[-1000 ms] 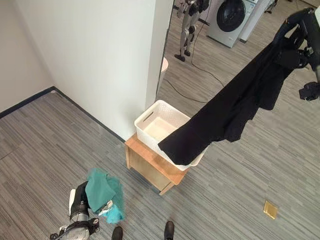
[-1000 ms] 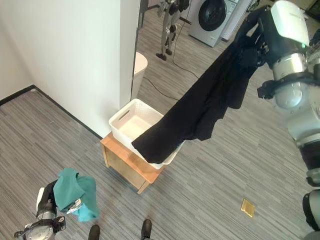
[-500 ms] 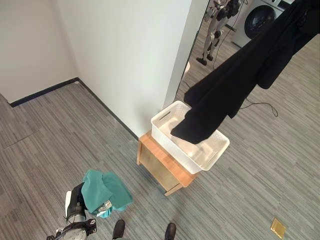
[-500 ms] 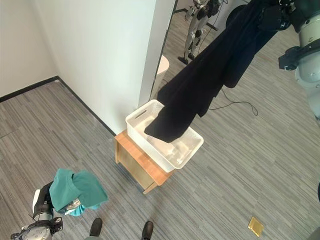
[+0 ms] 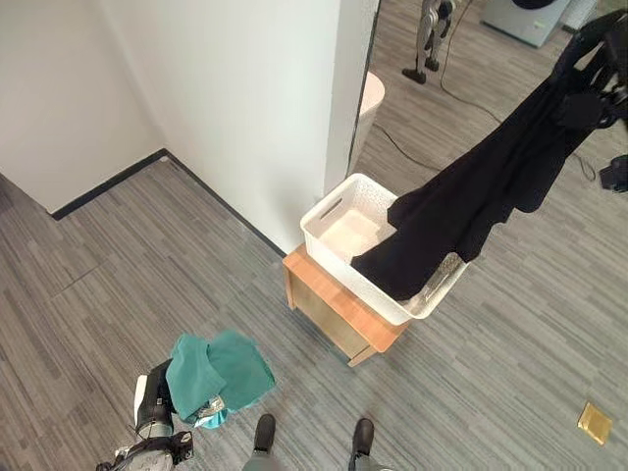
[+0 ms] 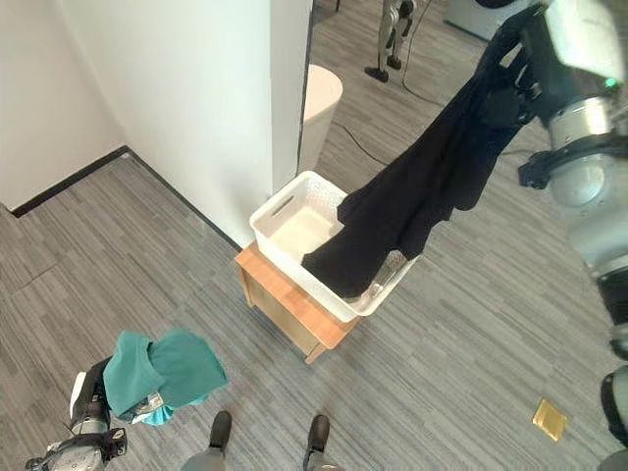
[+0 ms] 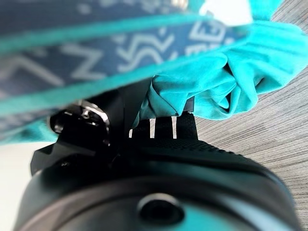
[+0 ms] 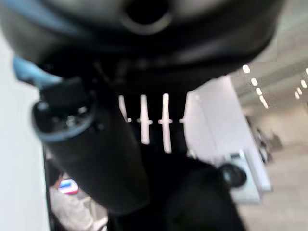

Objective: Pick up bed clothes into laundry basket.

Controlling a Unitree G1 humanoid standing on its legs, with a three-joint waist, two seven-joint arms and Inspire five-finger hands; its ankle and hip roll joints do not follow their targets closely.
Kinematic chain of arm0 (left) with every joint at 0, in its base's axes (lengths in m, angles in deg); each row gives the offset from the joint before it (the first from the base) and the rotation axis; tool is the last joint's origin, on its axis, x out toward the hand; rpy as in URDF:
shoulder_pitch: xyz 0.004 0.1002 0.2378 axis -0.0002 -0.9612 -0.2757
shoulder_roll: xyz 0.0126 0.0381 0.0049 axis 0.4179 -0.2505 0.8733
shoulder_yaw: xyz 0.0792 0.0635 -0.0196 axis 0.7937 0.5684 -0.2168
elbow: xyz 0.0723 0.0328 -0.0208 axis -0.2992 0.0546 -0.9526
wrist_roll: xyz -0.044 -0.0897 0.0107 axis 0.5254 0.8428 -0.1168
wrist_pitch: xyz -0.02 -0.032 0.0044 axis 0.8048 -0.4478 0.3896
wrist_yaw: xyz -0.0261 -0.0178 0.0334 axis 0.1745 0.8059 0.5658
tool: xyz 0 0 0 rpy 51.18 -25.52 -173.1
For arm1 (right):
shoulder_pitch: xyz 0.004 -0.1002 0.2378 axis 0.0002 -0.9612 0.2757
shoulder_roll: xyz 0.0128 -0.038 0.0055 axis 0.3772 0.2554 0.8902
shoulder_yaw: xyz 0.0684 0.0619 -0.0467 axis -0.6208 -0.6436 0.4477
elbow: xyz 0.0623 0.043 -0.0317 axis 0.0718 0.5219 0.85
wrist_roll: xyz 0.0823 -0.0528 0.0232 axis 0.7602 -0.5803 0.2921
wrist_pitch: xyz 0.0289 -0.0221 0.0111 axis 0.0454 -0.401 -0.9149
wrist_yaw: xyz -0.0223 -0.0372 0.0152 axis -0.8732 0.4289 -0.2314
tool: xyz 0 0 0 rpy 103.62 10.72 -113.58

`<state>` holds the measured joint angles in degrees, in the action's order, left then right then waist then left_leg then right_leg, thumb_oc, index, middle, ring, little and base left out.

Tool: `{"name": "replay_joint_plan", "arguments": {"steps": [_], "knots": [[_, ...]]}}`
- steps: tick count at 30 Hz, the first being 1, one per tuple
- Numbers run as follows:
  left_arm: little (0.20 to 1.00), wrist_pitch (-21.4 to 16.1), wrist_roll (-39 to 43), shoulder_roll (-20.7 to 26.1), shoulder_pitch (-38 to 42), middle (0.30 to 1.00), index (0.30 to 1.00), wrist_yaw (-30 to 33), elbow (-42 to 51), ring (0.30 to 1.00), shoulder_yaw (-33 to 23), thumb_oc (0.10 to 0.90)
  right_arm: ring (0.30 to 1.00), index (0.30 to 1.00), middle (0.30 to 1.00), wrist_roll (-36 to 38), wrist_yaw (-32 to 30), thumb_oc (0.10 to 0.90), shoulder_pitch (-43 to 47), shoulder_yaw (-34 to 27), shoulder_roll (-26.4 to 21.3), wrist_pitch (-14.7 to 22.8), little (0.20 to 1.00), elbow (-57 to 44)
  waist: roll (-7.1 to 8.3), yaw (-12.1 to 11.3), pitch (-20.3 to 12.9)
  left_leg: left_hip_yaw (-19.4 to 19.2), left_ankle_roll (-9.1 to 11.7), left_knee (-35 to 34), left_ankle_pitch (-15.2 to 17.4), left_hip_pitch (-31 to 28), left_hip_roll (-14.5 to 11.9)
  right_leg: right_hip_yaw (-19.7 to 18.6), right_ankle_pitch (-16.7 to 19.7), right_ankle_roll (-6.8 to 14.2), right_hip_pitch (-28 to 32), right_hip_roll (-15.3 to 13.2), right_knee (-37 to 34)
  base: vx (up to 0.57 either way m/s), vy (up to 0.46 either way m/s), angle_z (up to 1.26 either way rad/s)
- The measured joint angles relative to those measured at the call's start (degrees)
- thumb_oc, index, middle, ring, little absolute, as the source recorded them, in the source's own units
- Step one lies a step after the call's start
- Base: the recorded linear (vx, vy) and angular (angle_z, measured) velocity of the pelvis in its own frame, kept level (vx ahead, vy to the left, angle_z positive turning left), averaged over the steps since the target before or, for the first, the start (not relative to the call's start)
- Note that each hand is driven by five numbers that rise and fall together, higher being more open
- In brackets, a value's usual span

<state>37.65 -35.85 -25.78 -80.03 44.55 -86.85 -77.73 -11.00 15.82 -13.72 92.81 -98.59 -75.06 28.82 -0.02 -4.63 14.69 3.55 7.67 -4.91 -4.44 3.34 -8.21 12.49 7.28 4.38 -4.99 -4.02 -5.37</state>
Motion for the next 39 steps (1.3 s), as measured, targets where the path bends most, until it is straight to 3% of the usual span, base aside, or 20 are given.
{"name": "replay_joint_plan", "arguments": {"steps": [2,6,8,11,17,19,20,21,24,31,34,35,37,39], "knots": [[0.300,0.0,0.0,-0.1,1.0,0.300,0.300,-0.2,0.2,0.300,1.2,0.400,0.300,0.300,0.300,0.0,1.1,0.400,-1.4,0.6,1.2,-0.4,0.300,0.0,-0.59,-0.3,0.5,0.1,0.0,0.0,0.0,0.2,0.0,0.2,0.0,0.0,0.0,-0.1,0.0,-0.03,-0.032,0.04],[0.300,-0.4,0.8,0.0,2.2,0.300,0.300,-0.3,0.5,0.300,2.5,0.400,0.300,0.300,0.300,-0.2,0.6,0.400,-2.0,-0.4,11.8,-0.8,0.300,7.3,-1.57,-1.2,1.9,0.3,0.2,0.7,-0.2,2.3,0.0,0.6,0.2,-0.1,-1.6,-0.1,0.0,-0.05,-0.024,0.06],[0.300,-0.4,1.1,-0.1,2.9,0.300,0.300,-1.1,0.4,0.300,3.2,0.400,0.300,0.300,0.300,-0.4,1.0,0.400,-2.8,-0.2,13.4,-1.2,0.300,9.4,-2.71,-2.5,3.6,0.4,0.4,0.6,-0.6,2.9,-0.1,1.1,0.4,-0.4,-1.9,-0.1,0.0,0.00,-0.021,0.12],[0.300,-0.4,1.2,-0.1,2.4,0.300,0.300,-1.2,0.3,0.300,3.7,0.400,0.300,0.300,0.300,-0.4,1.1,0.400,-2.9,-0.2,15.3,-2.0,0.300,13.4,-3.22,-3.6,4.2,0.5,0.4,0.6,-0.7,2.9,-0.1,1.4,0.4,-0.4,-1.7,-0.2,0.0,-0.01,-0.011,0.06],[0.300,-0.4,2.8,0.1,2.3,0.300,0.300,-1.2,0.0,0.300,3.7,0.400,0.300,0.300,0.300,-0.4,0.2,0.400,-2.6,-2.3,17.4,-2.0,0.300,16.4,-2.91,-3.8,4.5,0.6,0.4,0.5,-0.7,2.8,0.0,1.6,0.4,-0.4,-1.4,-0.3,0.0,-0.01,0.001,0.03],[0.300,-0.6,3.4,0.0,2.8,0.300,0.300,-1.2,-0.5,0.300,3.9,0.400,0.900,0.900,0.900,-0.4,-0.2,0.800,-2.5,-2.3,18.6,-2.0,0.900,18.1,-2.73,-3.7,4.6,0.6,0.5,0.5,-0.7,2.6,0.0,1.6,0.4,-0.4,-1.2,-0.2,0.0,0.00,0.000,0.00],[0.300,-0.7,3.4,0.1,5.2,0.300,0.300,-1.2,-4.6,0.300,4.7,0.400,0.900,0.900,0.900,-0.4,-0.5,0.800,-2.0,-2.3,23.0,-2.2,0.900,24.1,-2.57,-3.6,4.7,0.7,0.5,0.5,-0.7,1.3,-0.2,1.6,0.3,-0.3,0.1,-0.1,0.0,0.00,0.000,0.00],[0.300,-0.7,3.4,0.2,5.9,0.300,0.300,-1.2,-4.9,0.300,5.2,0.400,0.900,0.900,0.900,-0.3,-0.4,0.800,-1.7,-2.2,24.5,-2.6,0.900,27.3,-2.43,-3.7,4.7,0.8,0.5,0.5,-0.7,1.2,-0.2,1.6,0.2,-0.2,0.2,-0.1,0.0,0.01,-0.004,0.05],[0.300,-1.0,3.4,0.2,6.4,0.300,0.300,-1.1,-4.8,0.300,5.5,0.400,0.900,0.900,0.900,-0.3,-0.1,0.800,-1.2,-2.1,24.9,-4.3,0.900,31.3,-2.22,-3.7,4.8,1.2,0.6,0.4,-0.9,1.5,-0.1,1.8,0.3,-0.3,0.2,-0.2,0.0,0.00,0.015,0.06],[0.300,-1.0,3.9,0.4,6.2,0.300,0.300,-1.0,-4.7,0.300,5.4,0.400,0.900,0.900,0.900,-0.4,-0.2,0.800,0.2,-2.0,24.9,-5.3,0.900,25.6,-1.41,-2.6,4.7,0.7,0.5,-0.1,-1.0,-0.5,-0.3,1.5,0.5,-0.5,1.7,-0.1,0.0,0.01,0.025,-0.03],[0.300,-1.0,3.9,0.7,6.5,0.300,0.300,-0.9,-4.5,0.300,5.2,0.400,0.900,0.900,0.900,-0.4,-0.3,0.800,1.9,-2.5,24.4,-5.4,0.900,23.1,0.68,-2.3,4.2,0.4,0.5,-0.1,-1.0,-1.3,-0.3,1.3,0.5,-0.5,2.4,-0.1,0.0,0.02,0.050,-0.03],[0.300,-1.0,3.9,0.8,6.4,0.300,0.300,-0.9,-4.5,0.300,4.8,0.400,0.900,0.900,0.900,-0.3,-0.5,0.800,1.9,-4.7,24.3,-5.5,0.900,21.6,2.26,-2.2,3.5,0.3,0.5,-0.1,-1.0,-1.4,-0.2,1.2,0.5,-0.5,2.4,-0.1,0.0,0.03,0.048,-0.04],[0.300,-1.0,3.9,0.8,6.3,0.300,0.300,-0.9,-4.5,0.300,4.4,0.400,0.900,0.900,0.900,-0.1,-0.7,0.800,1.9,-7.2,23.8,-5.4,0.900,20.8,3.35,-2.3,2.8,0.3,0.5,-0.1,-0.9,-1.6,-0.2,1.2,0.5,-0.5,2.6,-0.2,0.0,0.01,0.071,-0.02],[0.300,-0.2,3.9,0.7,6.4,0.300,0.300,-0.6,-4.4,0.300,2.5,0.400,0.900,0.900,0.900,4.1,-1.6,0.800,-0.8,-15.0,20.2,-5.2,0.900,14.4,4.21,-2.0,2.3,0.2,0.3,-0.1,-0.8,-2.4,0.0,0.7,0.5,-0.5,3.2,-0.3,0.0,0.01,0.087,-0.01]]}}
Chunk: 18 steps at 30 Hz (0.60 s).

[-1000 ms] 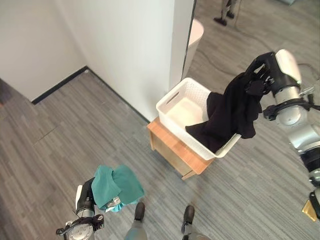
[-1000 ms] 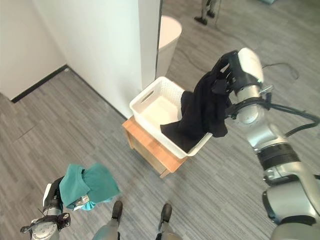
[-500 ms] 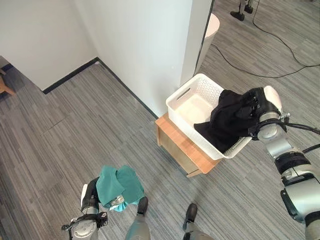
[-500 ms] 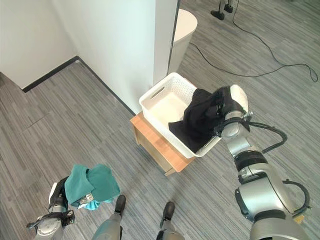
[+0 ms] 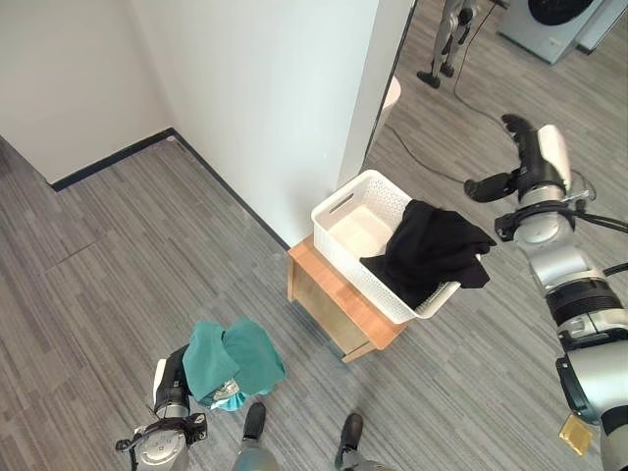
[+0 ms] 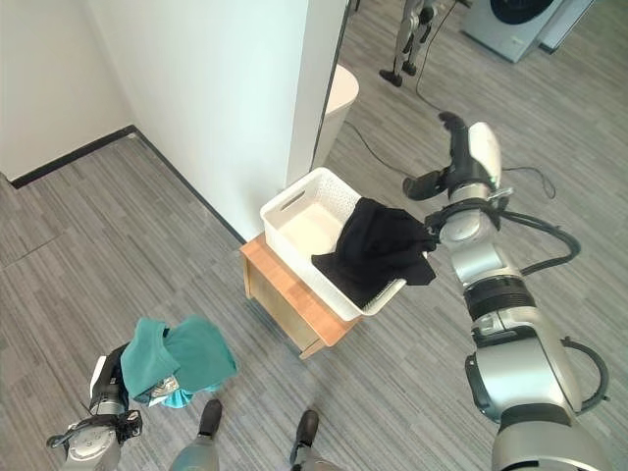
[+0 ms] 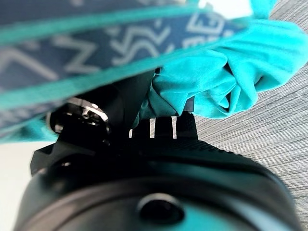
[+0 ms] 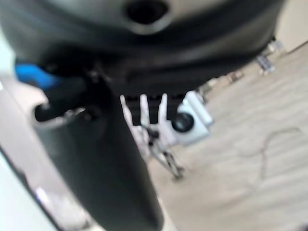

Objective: Pick up bed clothes into laundry basket.

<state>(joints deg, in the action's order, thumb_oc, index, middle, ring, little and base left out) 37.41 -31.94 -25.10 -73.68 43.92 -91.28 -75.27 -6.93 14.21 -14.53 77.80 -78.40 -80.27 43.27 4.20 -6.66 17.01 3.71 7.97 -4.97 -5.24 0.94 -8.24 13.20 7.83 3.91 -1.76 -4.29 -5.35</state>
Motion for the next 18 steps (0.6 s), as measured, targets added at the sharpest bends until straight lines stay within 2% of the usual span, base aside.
{"name": "replay_joint_plan", "arguments": {"steps": [1,2,5,6,7,9,10,11,13,14,15,16,18], "knots": [[0.300,0.0,0.0,0.0,0.0,0.300,0.300,0.0,0.0,0.300,0.0,0.400,0.900,0.900,0.900,0.0,0.0,0.800,0.0,0.0,0.0,0.0,0.900,0.0,0.00,0.0,0.0,0.0,0.0,0.0,0.0,0.0,0.0,0.0,0.0,0.0,0.0,0.0,0.0,0.01,0.057,-0.14],[0.300,0.4,0.1,0.1,-1.1,0.300,0.300,1.0,0.0,0.300,-1.4,0.400,0.900,0.900,0.900,1.8,-2.0,0.800,-1.4,-2.9,-1.1,0.3,0.900,-1.4,0.56,0.1,-0.5,-0.9,-0.3,0.0,0.2,-0.6,0.0,-0.7,0.0,0.0,0.1,-0.1,0.0,0.02,0.056,-0.20],[0.300,0.4,1.1,-0.1,-1.6,0.300,0.300,1.8,0.1,0.300,-2.5,0.400,0.900,0.900,0.900,5.2,-2.3,0.800,-5.2,-4.9,-5.6,0.3,0.900,-2.5,1.24,1.0,-1.0,-1.3,-0.6,0.0,0.4,-0.8,0.2,-1.1,0.1,0.1,0.2,-0.2,0.0,0.03,0.048,-0.13],[0.300,0.6,1.4,-0.1,-2.8,0.300,0.300,2.1,0.1,0.300,-3.4,0.400,0.900,0.900,0.900,7.3,-2.5,0.800,-8.3,-7.4,-7.2,-0.2,0.900,-1.9,2.02,2.1,-1.7,-2.1,-0.8,0.0,0.6,-1.4,0.1,-1.7,0.1,0.1,0.2,-0.2,0.0,0.02,0.035,-0.23],[0.300,1.0,1.6,-0.2,-2.8,0.300,0.300,2.0,0.1,0.300,-3.3,0.400,0.900,0.900,0.900,7.8,-2.5,0.800,-8.8,-7.5,-7.7,-0.2,0.900,-1.8,2.11,2.6,-1.7,-2.6,-0.8,0.0,0.7,-1.6,0.1,-2.0,0.1,0.1,0.2,-0.2,0.0,0.01,0.045,-0.23],[0.300,1.5,1.6,-1.3,-2.8,0.300,0.300,1.9,1.7,0.300,-3.3,0.400,0.900,0.900,0.900,9.0,-2.3,0.800,-17.3,-12.4,-11.2,0.3,0.900,-6.3,2.15,2.5,-1.9,-2.7,-0.8,0.0,0.8,-1.6,0.1,-2.2,0.1,0.2,0.2,-0.1,0.0,-0.01,0.018,-0.07],[0.300,1.5,1.6,-1.5,-3.3,0.300,0.300,1.9,2.3,0.300,-3.3,0.400,0.900,0.900,0.900,9.2,-2.3,0.800,-18.7,-14.1,-11.3,0.4,0.900,-6.3,2.31,3.0,-2.0,-2.9,-0.8,0.0,0.8,-1.7,0.1,-2.4,0.1,0.2,0.2,-0.1,0.0,-0.02,0.011,-0.03],[0.300,1.6,1.6,-1.9,-3.1,0.300,0.300,1.7,2.3,0.300,-3.2,0.400,0.900,0.900,0.900,9.3,-2.3,0.800,-23.4,-18.7,-11.6,0.6,0.900,-8.3,2.38,3.3,-2.1,-3.0,-0.7,0.0,0.9,-1.6,0.1,-2.4,0.1,0.2,0.1,-0.1,0.0,0.00,0.000,0.00],[0.300,1.6,1.6,-2.4,-2.8,0.300,0.300,1.8,2.6,0.300,-3.3,0.400,0.900,0.900,0.900,9.2,-3.0,0.800,-35.7,-27.3,-11.3,2.1,0.900,-13.9,2.51,3.4,-2.2,-3.0,-0.8,0.0,0.9,-1.5,0.0,-2.4,0.0,0.2,0.0,0.0,0.0,0.00,0.000,0.00],[0.300,1.7,1.5,-2.4,-2.9,0.300,0.300,2.0,2.8,0.300,-3.5,0.400,0.900,0.900,0.900,9.3,-3.3,0.800,-44.1,-33.1,-8.9,3.3,0.900,-16.3,2.68,4.1,-2.3,-3.1,-0.8,0.0,1.0,-1.5,0.1,-2.5,0.0,0.3,0.0,-0.1,0.0,0.00,0.000,0.00],[0.300,1.8,1.5,-2.4,-3.1,0.300,0.300,2.0,3.1,0.300,-3.9,0.400,0.900,0.900,0.900,9.4,-3.9,0.800,-46.8,-36.6,-6.2,4.1,0.900,-16.9,2.88,4.1,-2.5,-3.0,-0.9,0.0,1.0,-1.5,0.0,-2.4,-0.1,0.3,0.0,-0.1,0.0,-0.02,0.007,-0.12],[0.300,2.0,1.5,-2.3,-3.7,0.300,0.300,2.4,3.5,0.300,-5.2,0.400,0.900,0.900,0.900,10.5,-4.8,0.800,-48.1,-37.3,-4.1,3.2,0.900,-14.7,3.09,6.0,-2.8,-3.6,-1.0,0.0,1.2,-1.9,0.1,-2.8,-0.1,0.3,-0.1,-0.2,0.0,-0.02,0.008,-0.10],[0.300,3.9,1.4,-0.5,-3.8,0.300,0.300,3.2,7.2,0.300,-5.7,0.400,0.900,0.900,0.900,10.6,-5.7,0.800,-50.7,-40.3,0.2,3.7,0.900,-10.9,3.37,7.3,-3.6,-3.5,-1.2,-0.1,1.3,-1.5,0.1,-2.7,-0.1,0.4,-0.2,-0.2,0.0,-0.01,0.007,-0.04]]}}
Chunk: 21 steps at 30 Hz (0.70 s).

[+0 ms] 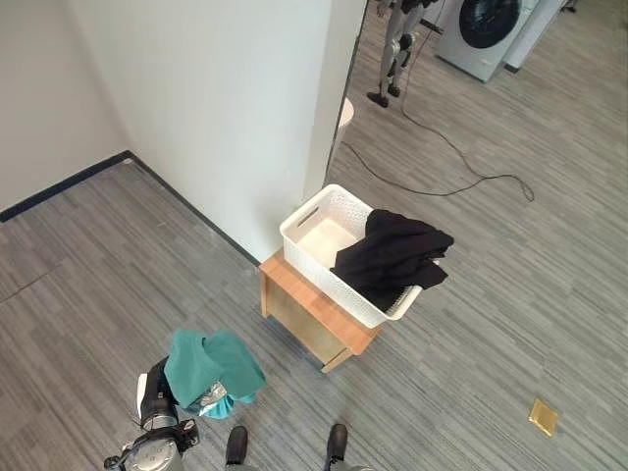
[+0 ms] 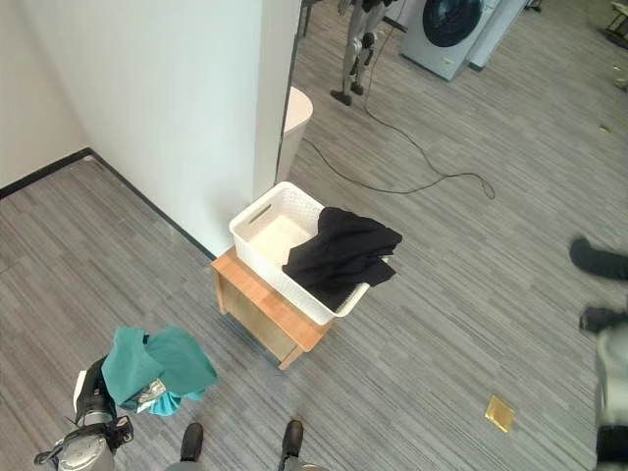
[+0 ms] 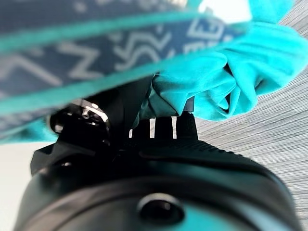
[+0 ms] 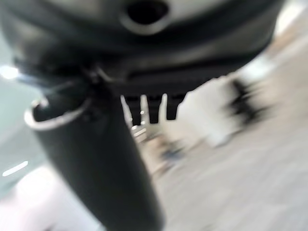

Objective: Pick up bed clothes into laundry basket.

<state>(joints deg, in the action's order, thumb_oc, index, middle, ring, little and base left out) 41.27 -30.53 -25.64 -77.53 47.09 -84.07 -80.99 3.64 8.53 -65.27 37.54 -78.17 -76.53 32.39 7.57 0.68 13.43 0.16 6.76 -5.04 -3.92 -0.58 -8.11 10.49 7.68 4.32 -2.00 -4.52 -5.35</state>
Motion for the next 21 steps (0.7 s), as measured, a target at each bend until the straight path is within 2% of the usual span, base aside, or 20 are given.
{"name": "replay_joint_plan", "arguments": {"steps": [3,5,6,7,8,9,11,12,13,14,16,17,19,21], "knots": [[0.300,0.6,-0.4,3.4,0.1,0.300,0.300,1.4,7.4,0.300,-0.9,0.400,0.900,0.900,0.900,-0.1,-0.6,0.800,-4.3,-0.2,6.5,-0.1,0.900,4.9,-0.38,1.6,-1.5,-1.5,-0.5,0.0,0.3,-0.2,0.0,-1.6,-0.2,0.3,-0.8,0.0,0.0,-0.03,0.016,-0.24],[0.300,1.0,-0.6,5.7,3.5,0.300,0.300,2.2,12.7,0.300,-2.4,0.400,0.900,0.900,0.900,-2.6,-1.0,0.800,-6.2,4.8,9.9,-0.4,0.900,11.2,-1.47,3.3,-1.9,-2.7,-0.7,0.0,0.4,-0.2,0.1,-3.1,-0.1,0.4,-1.4,-0.1,-0.4,-0.02,0.011,-0.28],[0.300,0.4,-0.7,8.1,6.7,0.300,0.300,3.0,16.5,0.300,-2.5,0.400,0.900,0.900,0.900,-3.4,0.4,0.800,-7.0,7.5,12.1,-2.3,0.900,14.6,-2.74,3.8,-2.2,-3.5,-0.6,0.0,0.4,-0.5,0.3,-3.4,0.4,0.9,-1.5,-0.2,-0.1,-0.01,0.006,-0.29],[0.300,-0.5,-0.3,9.4,9.5,0.300,0.300,2.9,18.9,0.300,-2.0,0.400,0.900,0.900,0.900,-5.2,0.7,0.800,-7.8,10.4,12.7,-2.5,0.900,20.7,-4.16,4.8,-2.2,-4.1,-0.7,0.0,0.4,-0.7,0.6,-4.2,0.4,1.0,-1.7,-0.5,-0.1,0.01,0.014,-0.29],[0.300,-1.5,0.2,9.7,11.8,0.300,0.300,2.8,20.3,0.300,-1.9,0.400,0.900,0.900,0.900,-6.5,1.2,0.800,-6.6,12.3,12.7,-3.2,0.900,25.0,-5.38,4.8,-2.2,-4.3,-0.7,-0.1,0.4,-1.0,0.9,-4.4,0.5,1.1,-1.4,-0.7,0.0,0.03,0.003,-0.28],[0.300,-4.2,0.7,9.3,14.6,0.300,0.300,2.4,21.9,0.300,-1.7,0.400,0.900,0.900,0.900,-7.2,2.5,0.800,-6.7,13.0,12.8,-6.0,0.900,29.4,-7.91,6.0,-3.0,-5.2,-1.2,-0.3,0.9,-1.7,1.3,-5.1,0.6,1.2,-1.3,-1.0,-0.1,0.04,0.020,-0.28],[0.300,-5.3,2.2,9.8,17.4,0.300,0.300,2.4,24.2,0.300,-1.2,0.400,0.900,0.900,0.900,-10.0,2.7,0.800,-6.9,16.1,13.1,-5.6,0.900,36.1,-10.30,7.7,-3.1,-6.2,-1.2,-0.2,1.3,-3.2,1.4,-6.2,0.4,1.4,-0.4,-1.0,-0.4,0.03,0.017,-0.27],[0.300,-6.8,2.7,10.1,21.0,0.300,0.300,2.2,24.8,0.300,0.5,0.400,0.900,0.900,0.900,-11.4,4.2,0.800,-7.0,17.2,13.7,-6.6,0.900,40.0,-12.13,8.4,-3.2,-6.5,-1.1,-0.3,1.7,-4.0,1.3,-6.3,0.2,1.6,0.4,-1.0,-0.4,0.01,0.004,-0.20],[0.300,-7.5,2.7,10.1,22.4,0.300,0.300,2.0,24.8,0.300,1.1,0.400,0.900,0.900,0.900,-11.4,4.9,0.800,-7.4,17.3,13.8,-6.8,0.900,40.9,-12.84,9.0,-3.4,-6.8,-1.1,-0.3,1.9,-4.3,1.3,-6.5,0.0,1.8,0.4,-0.9,-0.4,0.01,0.006,-0.17],[0.300,-8.1,2.8,10.3,24.1,0.300,0.300,1.5,25.1,0.300,2.0,0.400,0.900,0.900,0.900,-11.5,5.3,0.800,-8.4,17.4,13.9,-6.7,0.900,41.7,-14.61,10.2,-3.8,-7.2,-1.2,-0.3,2.1,-4.6,1.5,-7.0,-0.1,1.9,0.4,-1.0,-0.4,0.02,0.029,-0.20],[0.300,-8.2,3.1,10.5,27.1,0.300,0.300,1.0,25.1,0.300,3.7,0.400,0.900,0.900,0.900,-11.5,6.1,0.800,-8.8,18.7,14.0,-6.6,0.900,42.5,-16.38,12.1,-3.7,-7.8,-1.3,-0.2,2.3,-4.9,1.6,-7.6,-0.1,1.9,0.4,-1.0,-0.4,0.03,0.051,-0.20],[0.300,-8.2,3.2,10.5,29.1,0.300,0.300,1.0,25.2,0.300,5.7,0.400,0.900,0.900,0.900,-11.5,7.1,0.800,-8.9,19.0,14.4,-6.5,0.900,42.7,-17.78,14.2,-3.5,-8.7,-1.5,-0.3,2.5,-5.5,1.6,-8.4,-0.1,1.9,0.5,-1.0,-0.5,0.02,0.039,-0.18],[0.300,-8.1,3.5,10.9,32.7,0.300,0.300,1.1,24.3,0.300,10.1,0.400,0.900,0.900,0.900,-11.5,7.4,0.800,-8.6,19.6,15.6,-6.2,0.900,42.2,-18.87,14.9,-2.9,-9.5,-1.6,-0.3,2.7,-5.8,1.8,-9.3,-0.1,1.9,0.2,-1.1,-0.4,0.01,0.030,-0.25],[0.300,-8.1,3.4,10.9,34.1,0.300,0.300,1.1,23.9,0.300,12.3,0.400,0.900,0.900,0.900,-11.5,7.8,0.800,-8.4,21.0,16.5,-6.1,0.900,41.6,-19.63,16.8,-2.5,-9.8,-2.1,-0.3,3.0,-5.8,2.1,-9.5,-0.2,1.7,0.0,-1.3,-0.4,0.02,0.002,-0.16]]}}
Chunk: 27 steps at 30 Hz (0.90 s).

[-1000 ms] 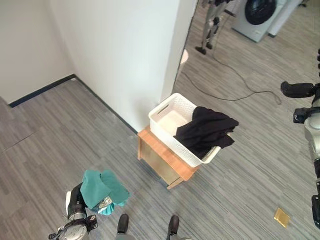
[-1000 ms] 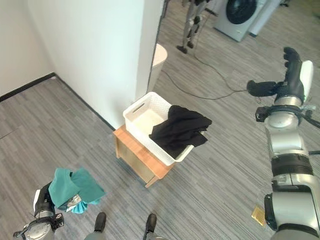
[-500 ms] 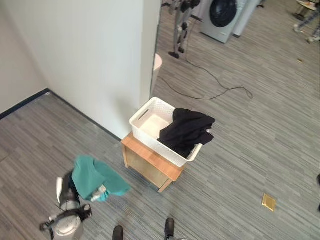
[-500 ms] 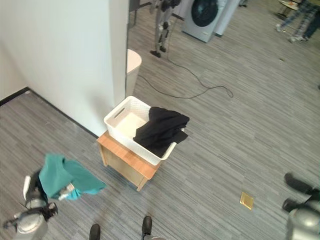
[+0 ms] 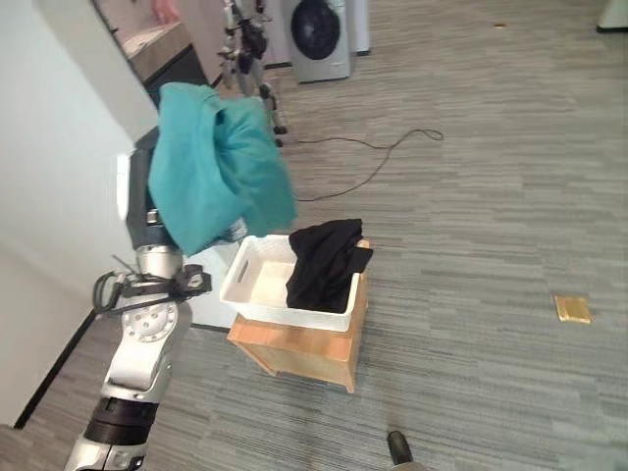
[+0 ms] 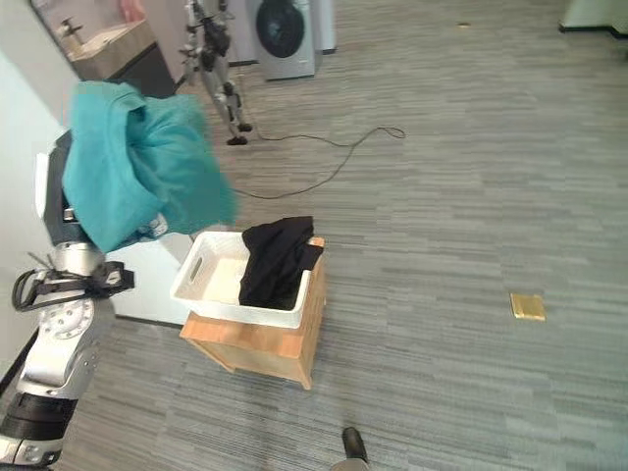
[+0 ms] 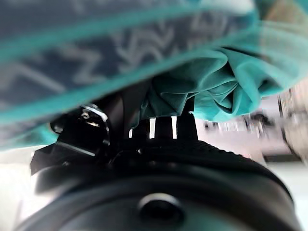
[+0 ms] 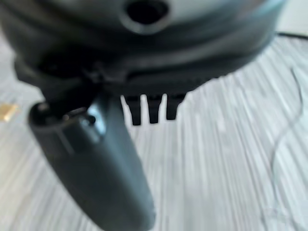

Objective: Pick up bed clothes into laundry basket.

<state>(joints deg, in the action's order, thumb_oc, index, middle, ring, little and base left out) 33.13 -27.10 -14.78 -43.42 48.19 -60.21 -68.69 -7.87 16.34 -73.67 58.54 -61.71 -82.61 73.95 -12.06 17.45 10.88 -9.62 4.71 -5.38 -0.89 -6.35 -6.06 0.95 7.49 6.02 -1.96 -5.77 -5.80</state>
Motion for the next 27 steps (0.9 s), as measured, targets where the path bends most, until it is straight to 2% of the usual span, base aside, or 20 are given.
{"name": "replay_joint_plan", "arguments": {"steps": [2,4,5,6,8,11,13,15,17,18,24,27], "knots": [[0.300,0.0,-3.5,1.0,3.4,0.300,0.300,0.5,-4.8,0.300,3.1,0.400,0.900,0.900,0.900,0.0,0.7,0.800,1.1,1.3,1.1,0.2,0.900,-0.1,-0.92,0.6,0.3,-1.8,0.0,0.0,0.6,-0.2,0.0,-0.7,0.1,0.1,-0.9,0.0,0.0,0.02,-0.020,-0.38],[0.300,0.7,-6.1,1.6,4.7,0.300,0.300,1.1,-8.2,0.300,3.4,0.400,0.900,0.900,0.900,0.0,0.8,0.800,2.1,1.4,1.6,0.2,0.900,-0.3,-1.28,1.2,0.3,-3.0,0.4,0.0,1.2,-0.2,0.0,-1.1,0.4,0.2,-1.7,0.0,0.0,0.04,-0.022,-0.38],[0.300,0.8,-7.9,2.3,5.0,0.300,0.300,1.5,-9.7,0.300,3.4,0.400,0.900,0.900,0.900,0.0,0.8,0.800,2.2,1.5,1.7,0.7,0.900,-0.5,-1.50,2.2,0.6,-3.1,0.3,0.0,1.2,-0.2,0.0,-1.1,0.5,0.1,-1.8,0.0,0.0,0.05,-0.041,-0.23],[0.300,0.9,-13.4,4.3,6.5,0.300,0.300,2.5,-14.3,0.300,4.3,0.400,0.900,0.900,0.900,0.0,0.8,0.800,2.1,1.4,1.7,1.6,0.900,-0.3,-1.65,2.8,1.1,-3.7,0.3,0.0,1.1,-0.4,-0.1,-1.3,0.5,0.1,-2.0,0.2,0.0,0.02,-0.042,-0.17],[0.300,2.8,-18.3,5.9,7.4,0.300,0.300,3.5,-18.1,0.300,4.5,0.400,0.900,0.900,0.900,0.0,0.8,0.800,1.9,1.4,1.7,1.7,0.900,-0.3,-1.67,3.2,1.2,-4.4,0.4,0.0,1.1,-0.1,-0.2,-1.5,0.6,0.0,-2.6,0.3,0.0,-0.02,-0.029,-0.19],[0.300,5.2,-24.0,7.0,7.7,0.300,0.300,5.6,-21.2,0.300,4.6,0.400,0.900,0.900,0.900,0.1,0.7,0.800,1.7,0.8,1.7,1.9,0.900,-0.3,-1.33,3.5,3.4,-5.5,0.7,0.0,1.0,0.4,0.0,-2.4,1.0,0.4,-3.7,0.3,0.0,-0.02,-0.003,-0.14],[0.300,5.7,-26.3,7.1,7.6,0.300,0.300,5.7,-23.2,0.300,5.0,0.400,0.900,0.900,0.900,0.1,0.7,0.800,1.6,0.8,1.9,2.3,0.900,-0.4,-0.37,3.7,5.0,-5.9,0.7,0.3,1.0,0.7,0.1,-2.7,1.2,0.4,-4.3,0.3,0.0,0.00,-0.004,-0.11],[0.300,6.4,-27.9,7.1,7.5,0.300,0.300,5.7,-27.2,0.300,6.5,0.400,0.900,0.900,0.900,0.1,0.6,0.800,1.7,0.8,1.9,2.4,0.900,-0.4,0.65,4.1,6.3,-6.6,0.7,0.3,0.9,1.2,0.1,-2.9,1.7,0.0,-5.0,0.3,0.0,-0.04,-0.012,-0.10],[0.300,6.9,-27.9,6.4,7.9,0.300,0.300,5.7,-32.7,0.300,8.3,0.400,0.900,0.900,0.900,0.1,-0.1,0.800,2.0,1.0,2.1,3.0,0.900,-0.5,0.61,4.3,6.5,-7.3,0.6,0.3,1.0,2.6,0.2,-3.2,1.3,0.5,-6.7,0.3,0.0,0.00,-0.019,-0.12],[0.300,7.6,-27.9,6.4,7.8,0.300,0.300,5.4,-33.7,0.300,8.5,0.400,0.900,0.900,0.900,0.1,0.0,0.800,2.5,1.0,2.4,3.0,0.900,-0.5,0.73,4.5,7.1,-7.3,0.6,0.3,1.0,2.9,0.2,-3.1,1.8,0.0,-7.1,0.3,0.2,0.01,-0.016,-0.09],[0.300,8.1,-25.6,1.1,5.1,0.300,0.300,5.4,-36.6,0.300,9.7,0.400,0.900,0.900,0.900,0.1,-0.6,0.800,4.6,2.5,2.8,3.0,0.900,-0.5,0.79,5.2,7.9,-8.8,0.7,0.3,0.9,3.0,0.4,-4.0,1.8,0.0,-7.8,0.4,0.4,0.00,-0.013,-0.11],[0.300,7.6,-25.7,0.1,7.7,0.300,0.300,5.4,-45.6,0.300,12.9,0.400,0.900,0.900,0.900,0.3,-1.0,0.800,7.0,3.7,2.7,4.0,0.900,-1.3,0.75,5.9,8.1,-9.1,0.7,0.3,0.9,3.6,0.7,-4.9,1.8,0.1,-9.0,0.3,0.4,-0.03,-0.009,-0.12]]}}
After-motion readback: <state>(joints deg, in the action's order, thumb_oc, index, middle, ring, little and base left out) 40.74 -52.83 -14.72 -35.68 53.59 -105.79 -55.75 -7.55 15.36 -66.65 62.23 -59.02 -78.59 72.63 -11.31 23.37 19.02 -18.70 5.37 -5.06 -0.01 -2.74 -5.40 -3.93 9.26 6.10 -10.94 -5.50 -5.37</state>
